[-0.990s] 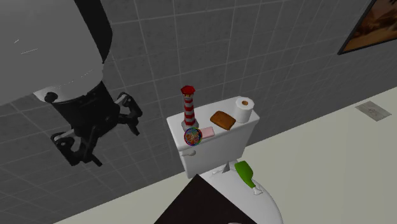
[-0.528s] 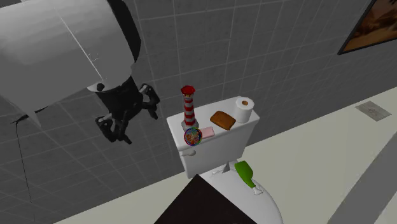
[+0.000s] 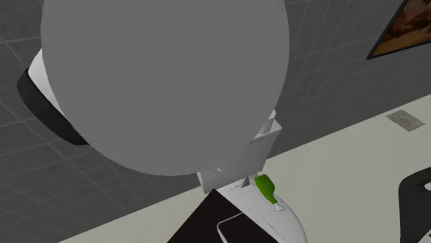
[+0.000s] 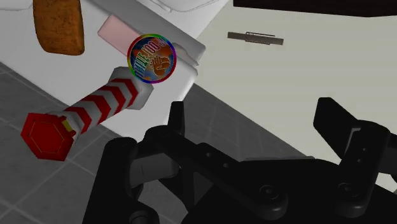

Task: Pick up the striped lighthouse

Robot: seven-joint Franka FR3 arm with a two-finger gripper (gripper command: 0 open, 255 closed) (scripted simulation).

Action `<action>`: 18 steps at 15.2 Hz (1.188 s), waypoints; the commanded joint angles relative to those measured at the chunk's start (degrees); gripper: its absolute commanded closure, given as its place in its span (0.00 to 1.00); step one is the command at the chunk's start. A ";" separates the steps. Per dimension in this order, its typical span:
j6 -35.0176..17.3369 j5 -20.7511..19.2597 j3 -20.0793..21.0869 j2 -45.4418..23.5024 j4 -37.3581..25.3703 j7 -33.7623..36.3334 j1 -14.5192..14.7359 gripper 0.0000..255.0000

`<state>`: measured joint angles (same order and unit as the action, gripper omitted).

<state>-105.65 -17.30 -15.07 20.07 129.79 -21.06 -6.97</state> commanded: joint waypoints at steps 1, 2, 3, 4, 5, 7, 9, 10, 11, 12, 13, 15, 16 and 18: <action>-1.86 -1.22 -1.45 -3.49 -2.13 -1.98 -0.69 0.00; -2.88 -1.69 -2.07 -5.24 -3.09 -2.78 -0.98 0.00; -3.87 -2.10 -2.68 -7.02 -4.12 -3.58 -1.26 0.00; -4.84 -2.45 -3.26 -8.83 -5.21 -4.38 -1.57 0.00; -5.77 -2.74 -3.81 -10.67 -6.36 -5.18 -1.87 0.00; -7.55 -3.15 -4.88 -14.41 -8.86 -6.81 -2.50 0.00; -9.19 -3.34 -5.83 -18.24 -11.63 -8.46 -3.19 0.00; -9.95 -3.35 -6.26 -20.18 -13.11 -9.30 -3.57 0.00; -10.67 -3.30 -6.66 -22.15 -14.66 -10.14 -3.98 0.00; -11.34 -3.21 -7.02 -24.13 -16.28 -10.98 -4.40 0.00; -11.96 -3.07 -7.36 -26.13 -17.98 -11.83 -4.85 0.00; -13.05 -2.66 -7.91 -30.19 -21.59 -13.53 -5.86 0.00; -13.50 -2.40 -8.12 -32.24 -23.52 -14.38 -6.42 0.00; -14.23 -1.81 -8.45 -36.39 -27.63 -16.06 -7.63 0.00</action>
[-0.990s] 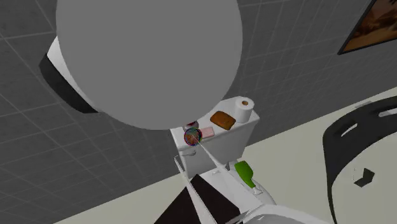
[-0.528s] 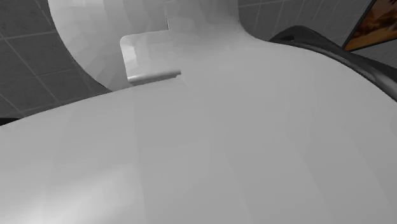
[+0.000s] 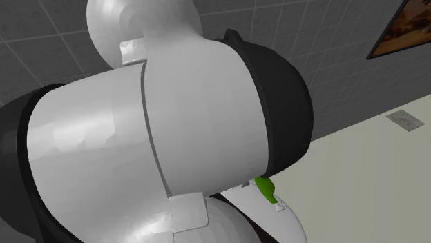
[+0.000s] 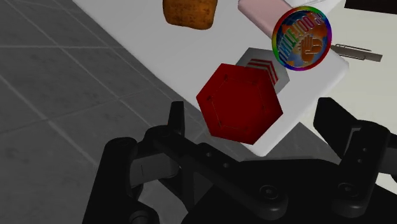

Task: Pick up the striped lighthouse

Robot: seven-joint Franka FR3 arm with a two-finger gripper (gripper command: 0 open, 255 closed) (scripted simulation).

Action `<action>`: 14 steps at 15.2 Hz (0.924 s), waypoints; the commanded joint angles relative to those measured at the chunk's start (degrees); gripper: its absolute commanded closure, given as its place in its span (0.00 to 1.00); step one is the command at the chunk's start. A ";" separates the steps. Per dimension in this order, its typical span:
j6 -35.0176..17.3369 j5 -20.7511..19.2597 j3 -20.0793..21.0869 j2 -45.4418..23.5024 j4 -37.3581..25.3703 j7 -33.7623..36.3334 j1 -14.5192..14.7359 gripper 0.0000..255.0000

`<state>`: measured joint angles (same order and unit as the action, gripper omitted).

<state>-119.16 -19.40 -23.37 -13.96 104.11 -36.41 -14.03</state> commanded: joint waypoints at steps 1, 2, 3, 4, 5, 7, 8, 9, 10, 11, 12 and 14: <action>-0.82 0.39 -0.16 -3.07 -2.68 -0.98 -0.82 0.00; -1.46 0.37 -0.13 -3.34 -2.27 -0.78 -0.87 0.00; -2.11 0.36 -0.11 -3.62 -1.87 -0.58 -0.91 0.00; -2.75 0.36 -0.10 -3.92 -1.49 -0.38 -0.96 0.00; -3.39 0.35 -0.09 -4.22 -1.11 -0.18 -1.00 0.00; -4.66 0.35 -0.06 -4.87 -0.41 0.21 -1.09 0.00; -5.65 0.36 -0.03 -5.40 0.12 0.51 -1.16 0.00; -5.65 0.35 -0.04 -5.39 0.13 0.51 -1.16 0.00; -5.65 0.35 -0.03 -5.40 0.12 0.51 -1.16 0.00; -5.63 0.35 -0.04 -5.37 0.11 0.47 -1.17 1.00; -5.64 0.35 -0.04 -5.36 0.13 0.48 -1.17 1.00; -5.62 0.35 -0.04 -5.38 0.10 0.48 -1.17 1.00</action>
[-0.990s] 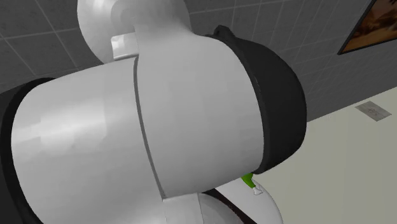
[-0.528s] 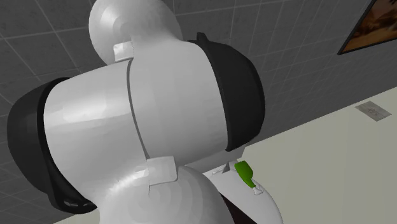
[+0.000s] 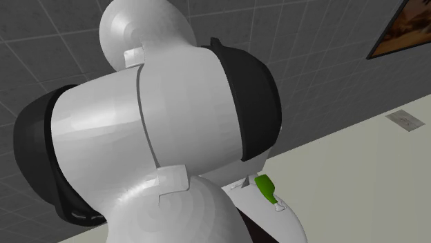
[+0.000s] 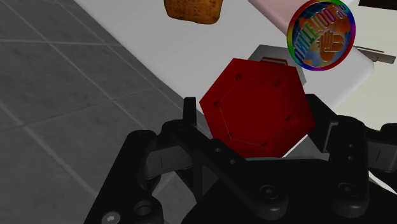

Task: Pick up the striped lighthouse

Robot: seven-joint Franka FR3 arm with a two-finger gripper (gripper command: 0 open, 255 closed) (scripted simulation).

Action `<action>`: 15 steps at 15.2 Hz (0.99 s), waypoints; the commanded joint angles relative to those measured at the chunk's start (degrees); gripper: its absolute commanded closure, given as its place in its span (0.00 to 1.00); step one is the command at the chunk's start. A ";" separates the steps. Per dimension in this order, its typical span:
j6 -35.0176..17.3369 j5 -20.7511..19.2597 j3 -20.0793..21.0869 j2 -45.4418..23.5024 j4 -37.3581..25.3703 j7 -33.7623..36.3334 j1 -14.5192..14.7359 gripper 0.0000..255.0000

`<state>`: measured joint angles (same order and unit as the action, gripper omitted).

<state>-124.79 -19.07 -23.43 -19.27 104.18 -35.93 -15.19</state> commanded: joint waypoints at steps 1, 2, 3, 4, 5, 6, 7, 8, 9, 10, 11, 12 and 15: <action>0.01 0.02 0.02 -0.04 0.05 0.01 0.01 1.00; 0.01 0.00 0.01 0.00 0.10 0.03 0.02 1.00; -0.01 0.01 0.02 -0.04 0.08 0.04 0.02 1.00; 0.00 0.00 0.02 -0.01 0.11 0.05 0.03 1.00; 0.01 0.00 0.02 0.00 0.10 0.05 0.04 1.00; -0.02 0.03 0.02 -0.09 0.04 0.02 0.01 1.00; 0.61 0.03 0.01 0.26 -0.28 -0.17 0.05 1.00; 1.24 0.03 -0.01 0.60 -0.61 -0.36 0.10 1.00; 1.88 0.03 -0.03 0.91 -0.98 -0.55 0.15 1.00; 2.52 0.03 -0.04 1.22 -1.34 -0.75 0.19 1.00; 3.16 0.04 -0.05 1.52 -1.72 -0.95 0.23 1.00; 3.80 0.04 -0.06 1.81 -2.11 -1.15 0.27 1.00; 5.75 0.08 -0.09 2.62 -3.37 -1.75 0.39 1.00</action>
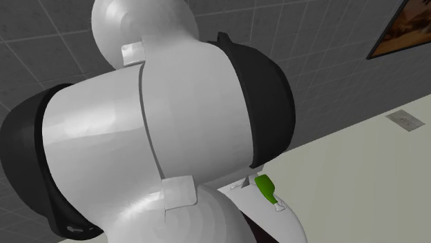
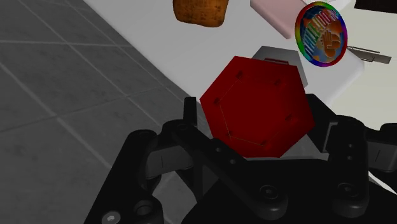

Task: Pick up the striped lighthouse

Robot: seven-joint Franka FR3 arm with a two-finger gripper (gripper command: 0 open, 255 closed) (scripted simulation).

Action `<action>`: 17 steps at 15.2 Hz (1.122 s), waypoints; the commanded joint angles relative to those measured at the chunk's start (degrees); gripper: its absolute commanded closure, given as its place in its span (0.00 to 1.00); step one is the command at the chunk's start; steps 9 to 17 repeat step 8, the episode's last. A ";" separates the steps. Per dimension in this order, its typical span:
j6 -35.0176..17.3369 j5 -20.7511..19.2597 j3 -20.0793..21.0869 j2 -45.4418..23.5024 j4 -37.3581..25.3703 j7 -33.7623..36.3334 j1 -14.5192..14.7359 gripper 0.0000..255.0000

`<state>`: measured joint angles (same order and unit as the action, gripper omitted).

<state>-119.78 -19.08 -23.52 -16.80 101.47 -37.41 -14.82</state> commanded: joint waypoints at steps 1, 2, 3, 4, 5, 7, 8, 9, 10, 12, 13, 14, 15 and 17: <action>1.38 0.10 0.00 0.39 -1.10 -0.47 0.04 1.00; 2.04 0.12 -0.01 0.63 -1.56 -0.68 0.08 1.00; 2.70 0.14 -0.02 0.85 -2.03 -0.89 0.11 1.00; 3.36 0.16 -0.02 1.06 -2.52 -1.10 0.14 1.00; 4.02 0.18 -0.03 1.27 -3.02 -1.32 0.17 1.00; 4.78 0.21 -0.03 1.49 -3.60 -1.56 0.20 1.00; 4.78 0.21 -0.03 1.49 -3.61 -1.57 0.20 1.00; 4.78 0.21 -0.03 1.49 -3.61 -1.57 0.20 1.00; 4.78 0.21 -0.03 1.49 -3.61 -1.57 0.20 1.00; 4.78 0.21 -0.03 1.49 -3.61 -1.57 0.20 1.00; 4.78 0.21 -0.03 1.49 -3.61 -1.57 0.20 1.00; 4.78 0.21 -0.03 1.49 -3.61 -1.57 0.20 1.00; 4.78 0.21 -0.03 1.49 -3.61 -1.57 0.20 1.00; 4.78 0.21 -0.03 1.49 -3.61 -1.57 0.20 1.00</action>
